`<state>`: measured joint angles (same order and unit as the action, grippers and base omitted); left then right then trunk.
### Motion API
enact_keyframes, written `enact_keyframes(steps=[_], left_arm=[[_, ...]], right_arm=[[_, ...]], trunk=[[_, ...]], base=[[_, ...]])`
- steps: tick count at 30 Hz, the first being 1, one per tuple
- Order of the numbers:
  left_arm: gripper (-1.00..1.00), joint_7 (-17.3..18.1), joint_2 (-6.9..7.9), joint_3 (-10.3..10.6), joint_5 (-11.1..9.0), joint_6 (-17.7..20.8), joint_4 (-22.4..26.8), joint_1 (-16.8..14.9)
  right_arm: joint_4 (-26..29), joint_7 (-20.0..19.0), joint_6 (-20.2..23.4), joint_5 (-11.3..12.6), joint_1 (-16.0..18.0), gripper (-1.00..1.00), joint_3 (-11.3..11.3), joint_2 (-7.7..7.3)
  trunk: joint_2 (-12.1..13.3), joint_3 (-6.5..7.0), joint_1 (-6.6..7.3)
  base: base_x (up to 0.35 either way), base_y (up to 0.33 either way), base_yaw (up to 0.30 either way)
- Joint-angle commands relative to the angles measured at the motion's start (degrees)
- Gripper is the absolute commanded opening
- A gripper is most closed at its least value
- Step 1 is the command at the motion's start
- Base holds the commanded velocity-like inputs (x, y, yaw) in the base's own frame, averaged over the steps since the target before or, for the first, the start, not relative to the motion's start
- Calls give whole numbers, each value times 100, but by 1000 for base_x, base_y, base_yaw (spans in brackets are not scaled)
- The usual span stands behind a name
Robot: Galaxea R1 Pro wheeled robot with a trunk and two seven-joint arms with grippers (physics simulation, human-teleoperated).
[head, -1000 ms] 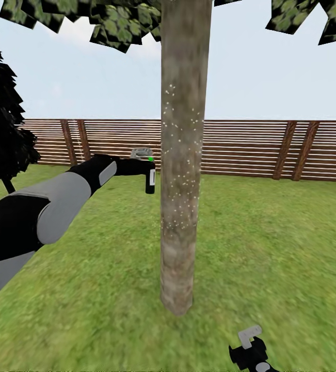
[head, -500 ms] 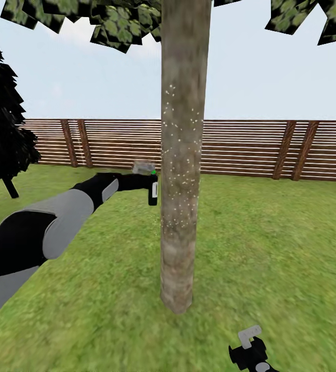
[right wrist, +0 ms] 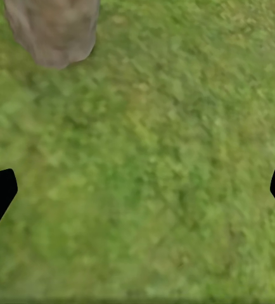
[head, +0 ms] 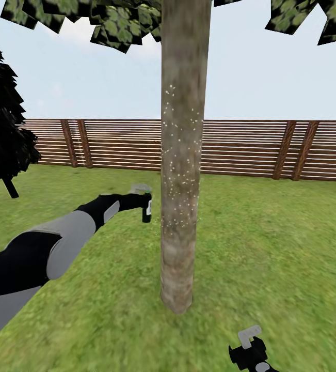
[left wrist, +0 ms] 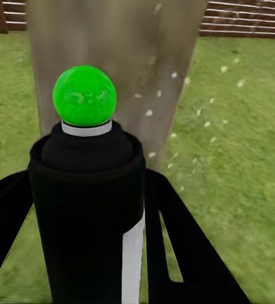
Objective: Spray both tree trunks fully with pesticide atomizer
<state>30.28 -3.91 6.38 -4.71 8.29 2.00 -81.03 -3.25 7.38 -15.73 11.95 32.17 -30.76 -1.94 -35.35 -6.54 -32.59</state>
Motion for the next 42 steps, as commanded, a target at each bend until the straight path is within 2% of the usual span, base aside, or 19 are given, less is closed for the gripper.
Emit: enact_keyframes(steps=[1,6,8,9,10,12,14,17,18,22,26,33,42], left_arm=[[-100,-38,0,-31,-13,-14,3,34],[-100,-103,4,-31,-13,-89,3,269],[-100,-137,4,-31,-20,-311,3,505],[-100,-264,4,-31,-21,-350,3,597],[-100,-437,1,-31,-24,-404,3,740],[-100,-721,-3,-31,-43,-763,3,1224],[-100,-800,-4,-31,-53,-991,3,1630],[-100,-824,-4,-31,-56,-1179,3,1958],[-100,-828,-4,-31,-56,-1346,2,2031],[-100,-829,-5,-40,-65,-1478,3,2110],[-100,-822,-5,-40,-66,-1488,3,2117],[-100,-822,-4,-49,-66,-1480,3,2118],[-100,-822,-4,-49,-66,-1469,3,2118]], right_arm=[[0,0,0,0,0,100,0,0],[0,0,0,0,0,100,0,0],[0,0,0,0,0,100,0,-1],[0,0,0,0,0,100,0,-3],[0,0,0,0,0,100,0,-5],[0,0,0,0,0,100,0,-2],[0,0,0,0,0,100,0,0],[0,0,-3,0,0,100,0,0],[0,0,-6,-28,0,100,-5,0],[0,0,-16,-167,-8,100,7,-8],[0,8,-25,-175,-75,100,12,-9],[0,9,-28,-184,-88,100,10,-17],[0,3,-26,-190,-122,100,9,-9]], trunk=[[-1,1,0],[-1,1,0],[-1,1,0],[-1,1,0],[-1,1,0],[-1,1,0],[-1,1,0],[-1,1,0],[-1,1,0],[-1,1,0],[-1,1,0],[-1,1,0],[-1,35,0]], base=[[0,0,0],[0,0,0],[0,0,0],[0,0,0],[0,0,0],[0,0,0],[0,0,0],[0,0,0],[0,0,0],[0,0,0],[0,117,0],[0,330,-6],[126,350,-237]])
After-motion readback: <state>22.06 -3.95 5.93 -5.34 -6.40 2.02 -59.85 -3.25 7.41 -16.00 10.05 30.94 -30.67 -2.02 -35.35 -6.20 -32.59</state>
